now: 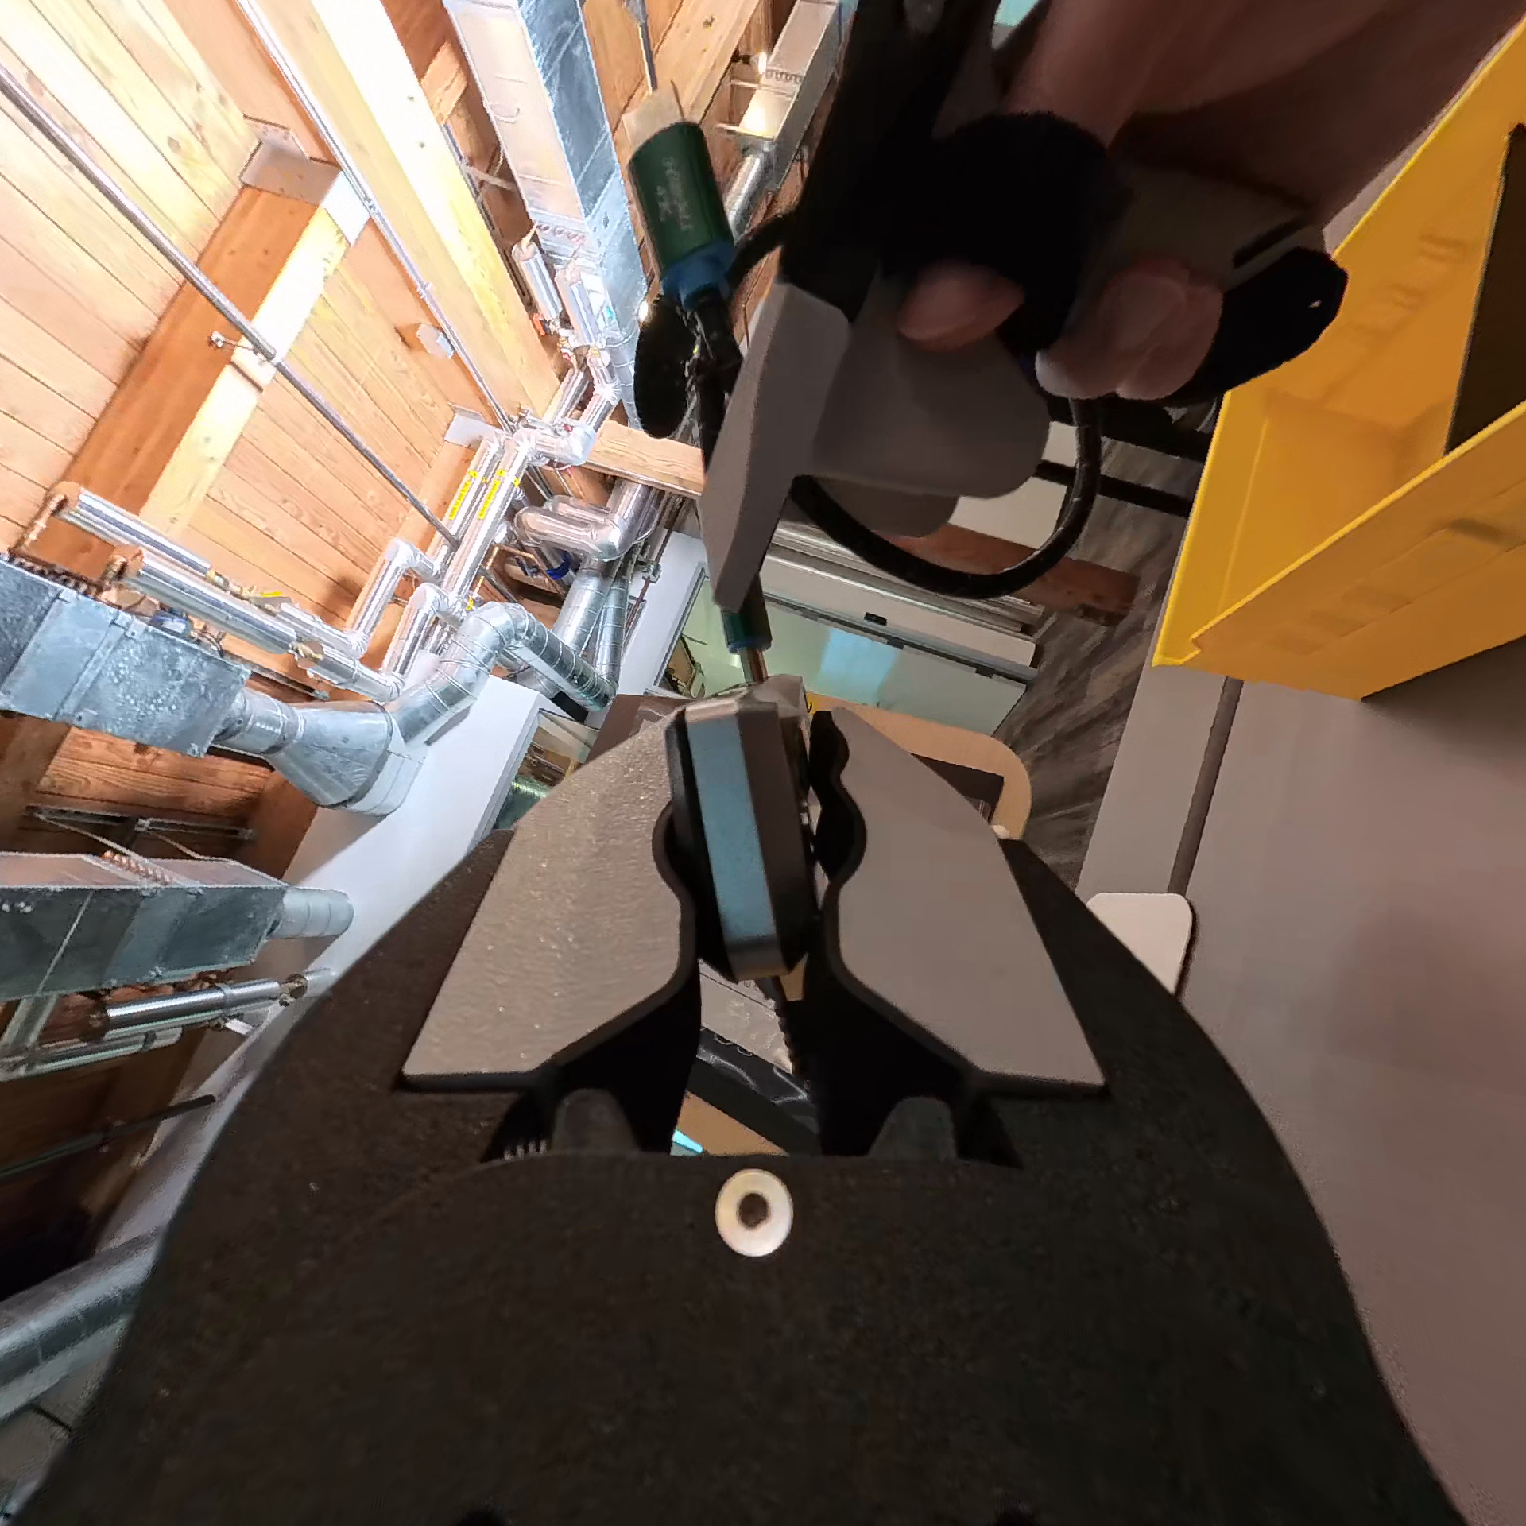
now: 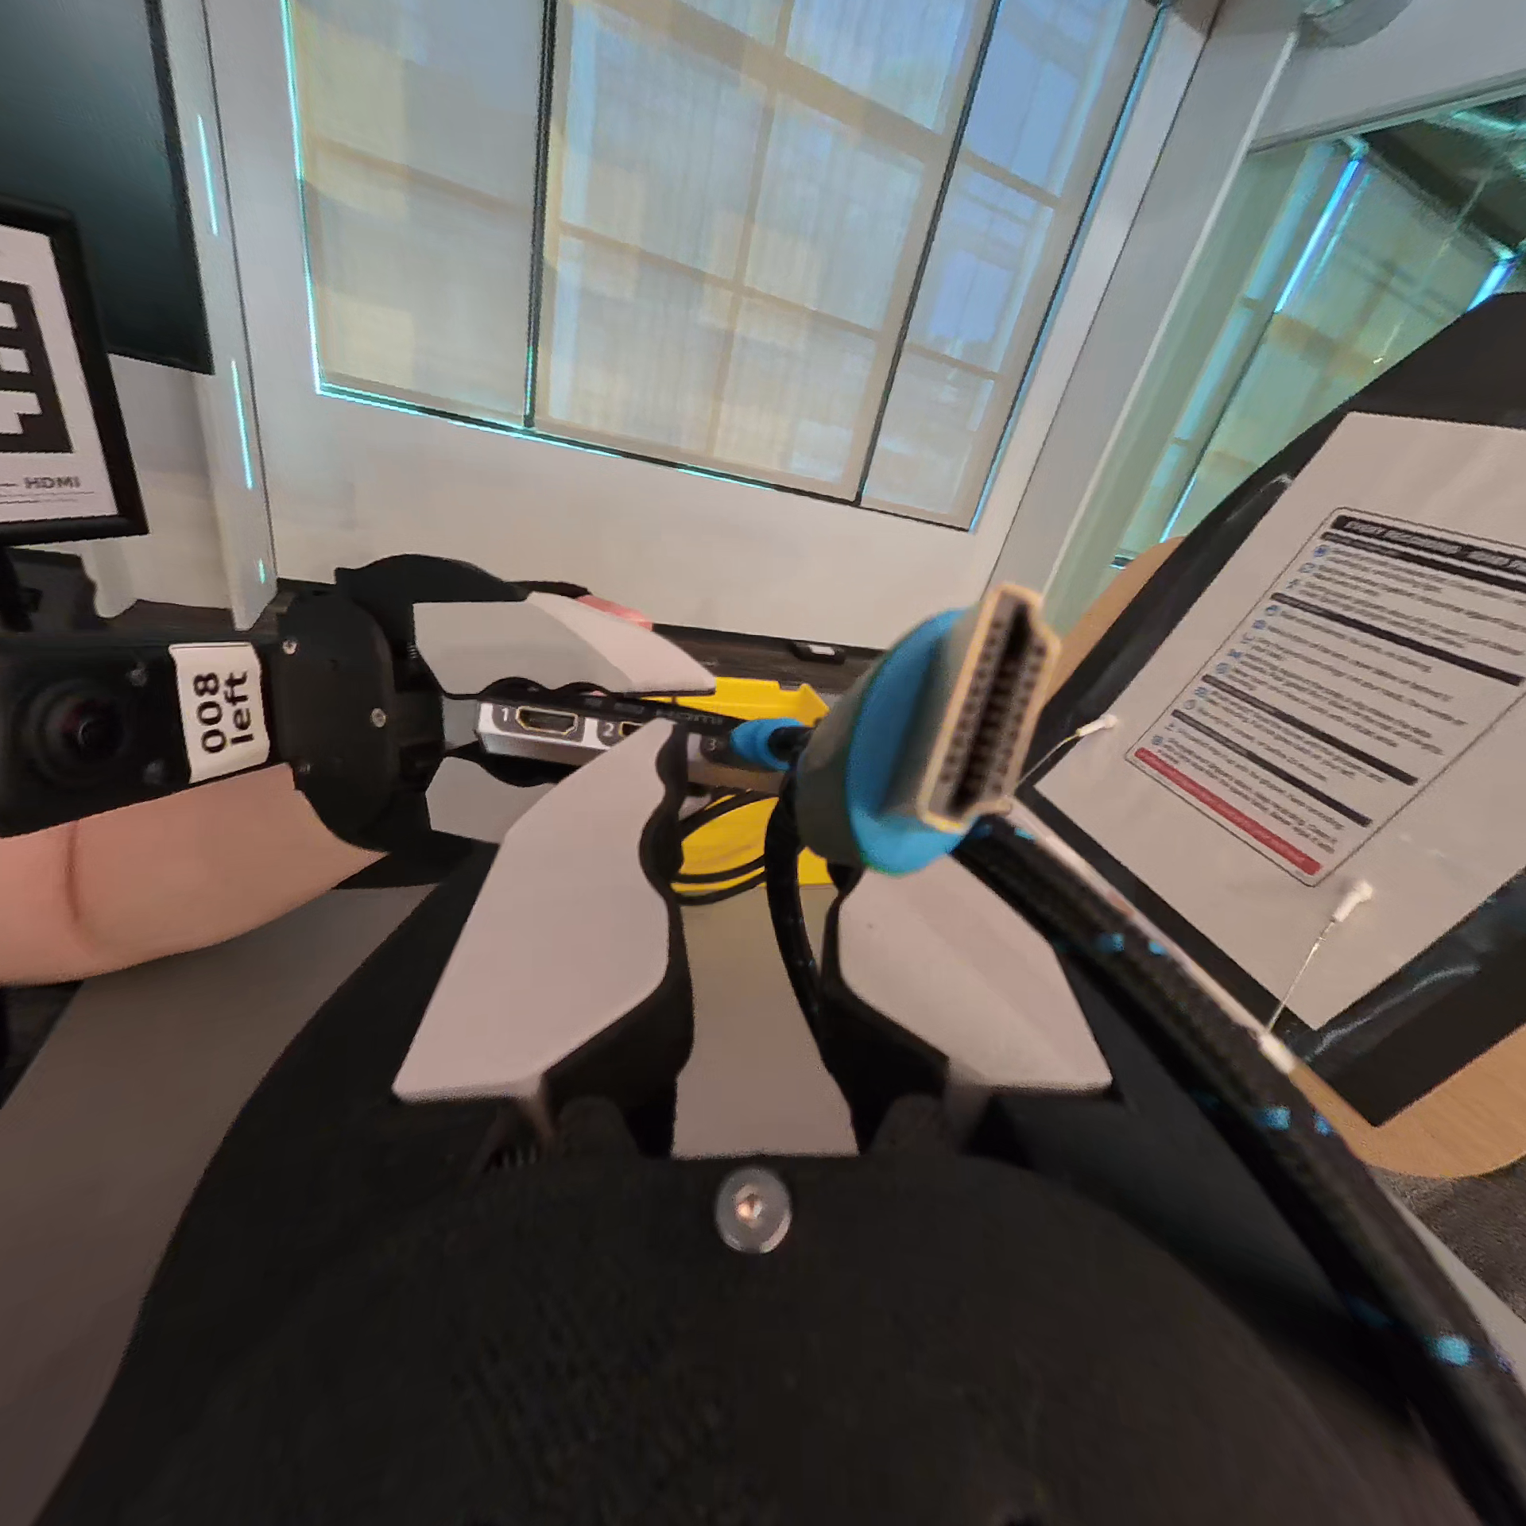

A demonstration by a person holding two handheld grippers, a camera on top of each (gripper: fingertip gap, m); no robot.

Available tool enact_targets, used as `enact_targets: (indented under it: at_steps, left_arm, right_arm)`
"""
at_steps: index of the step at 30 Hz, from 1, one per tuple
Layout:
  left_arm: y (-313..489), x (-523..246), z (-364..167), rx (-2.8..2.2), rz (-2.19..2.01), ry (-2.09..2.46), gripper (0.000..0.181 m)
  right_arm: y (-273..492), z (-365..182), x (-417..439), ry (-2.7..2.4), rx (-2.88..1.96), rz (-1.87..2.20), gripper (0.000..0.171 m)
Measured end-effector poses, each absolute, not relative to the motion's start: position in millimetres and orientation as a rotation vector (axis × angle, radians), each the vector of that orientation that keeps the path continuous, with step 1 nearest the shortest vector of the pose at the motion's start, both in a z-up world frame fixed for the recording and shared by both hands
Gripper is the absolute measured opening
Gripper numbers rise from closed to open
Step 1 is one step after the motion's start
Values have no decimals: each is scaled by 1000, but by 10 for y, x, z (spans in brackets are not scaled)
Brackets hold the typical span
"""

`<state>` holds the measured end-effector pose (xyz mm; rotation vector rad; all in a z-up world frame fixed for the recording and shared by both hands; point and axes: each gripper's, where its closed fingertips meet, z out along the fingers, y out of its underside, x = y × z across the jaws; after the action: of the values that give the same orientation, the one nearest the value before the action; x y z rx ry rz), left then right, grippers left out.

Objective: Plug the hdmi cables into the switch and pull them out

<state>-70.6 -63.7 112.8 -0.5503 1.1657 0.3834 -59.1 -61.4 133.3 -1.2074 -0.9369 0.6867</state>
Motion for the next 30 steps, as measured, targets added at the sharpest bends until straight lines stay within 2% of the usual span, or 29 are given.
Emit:
enact_targets:
  at_steps: [5,8,13,18,25,30]
  left_arm:
    - [-681,-693,1120,-533,345,1185,25]
    - [-666,-699,1122,-543,348,1185,25]
    - [-640,-708,1113,-537,375,1187,25]
    - [-627,-729,1129,-530,386,1179,25]
    - [-621,-737,1139,-525,409,1179,25]
    - [-588,-767,1170,-544,422,1154,25]
  right_arm:
    - [-553,1287,-557,-935,-1243,650,35]
    - [-583,1297,-579,-941,-1227,681,26]
    - [-563,1283,-590,-934,-1239,662,26]
    - [-610,1291,-630,-943,-1245,716,36]
    - [-572,1302,-609,-887,-1281,789,25]
    - [-552,1326,-636,-858,-1243,750,24]
